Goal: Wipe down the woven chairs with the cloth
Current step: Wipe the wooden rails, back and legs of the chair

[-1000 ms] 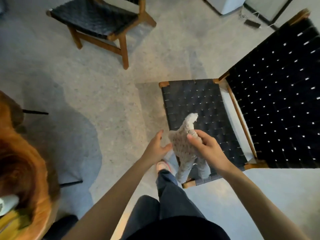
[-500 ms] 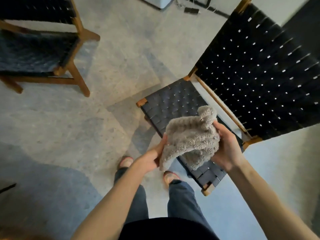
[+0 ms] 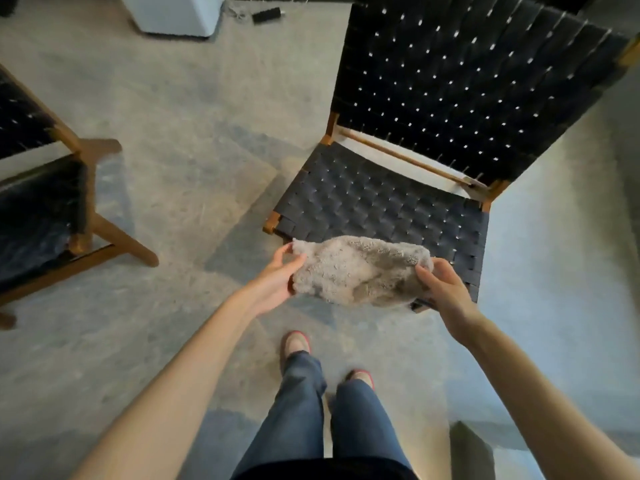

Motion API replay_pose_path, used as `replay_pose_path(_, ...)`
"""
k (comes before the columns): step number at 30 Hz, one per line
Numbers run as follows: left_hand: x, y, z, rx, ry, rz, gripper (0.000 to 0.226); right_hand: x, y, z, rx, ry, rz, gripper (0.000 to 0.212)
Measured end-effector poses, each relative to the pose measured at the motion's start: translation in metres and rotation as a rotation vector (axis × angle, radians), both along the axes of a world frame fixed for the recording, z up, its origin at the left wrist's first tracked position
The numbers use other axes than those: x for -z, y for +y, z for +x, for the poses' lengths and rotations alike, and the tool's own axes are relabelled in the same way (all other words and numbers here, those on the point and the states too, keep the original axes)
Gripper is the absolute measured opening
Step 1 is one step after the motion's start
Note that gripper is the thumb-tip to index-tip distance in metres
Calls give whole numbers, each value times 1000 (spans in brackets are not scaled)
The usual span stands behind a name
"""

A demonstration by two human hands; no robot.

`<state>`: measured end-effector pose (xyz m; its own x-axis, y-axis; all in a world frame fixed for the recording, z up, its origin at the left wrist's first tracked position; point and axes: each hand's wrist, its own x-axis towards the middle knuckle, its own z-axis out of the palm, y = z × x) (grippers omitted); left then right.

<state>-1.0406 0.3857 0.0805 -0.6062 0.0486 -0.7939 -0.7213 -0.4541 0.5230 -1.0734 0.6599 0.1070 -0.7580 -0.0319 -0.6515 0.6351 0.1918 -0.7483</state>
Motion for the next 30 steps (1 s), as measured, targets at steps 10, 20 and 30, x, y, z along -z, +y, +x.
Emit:
replay_pose_path(10, 0, 18, -6, 465, 201, -512, 83, 20, 34, 21, 165, 83, 257, 37)
replay_pose_path(20, -27, 14, -10, 650, 260, -560, 33, 12, 57, 34, 160, 134, 81, 28)
replay_pose_path(30, -17, -9, -10, 985, 459, -985, 31, 26, 39, 42, -379, 273, 590, 28)
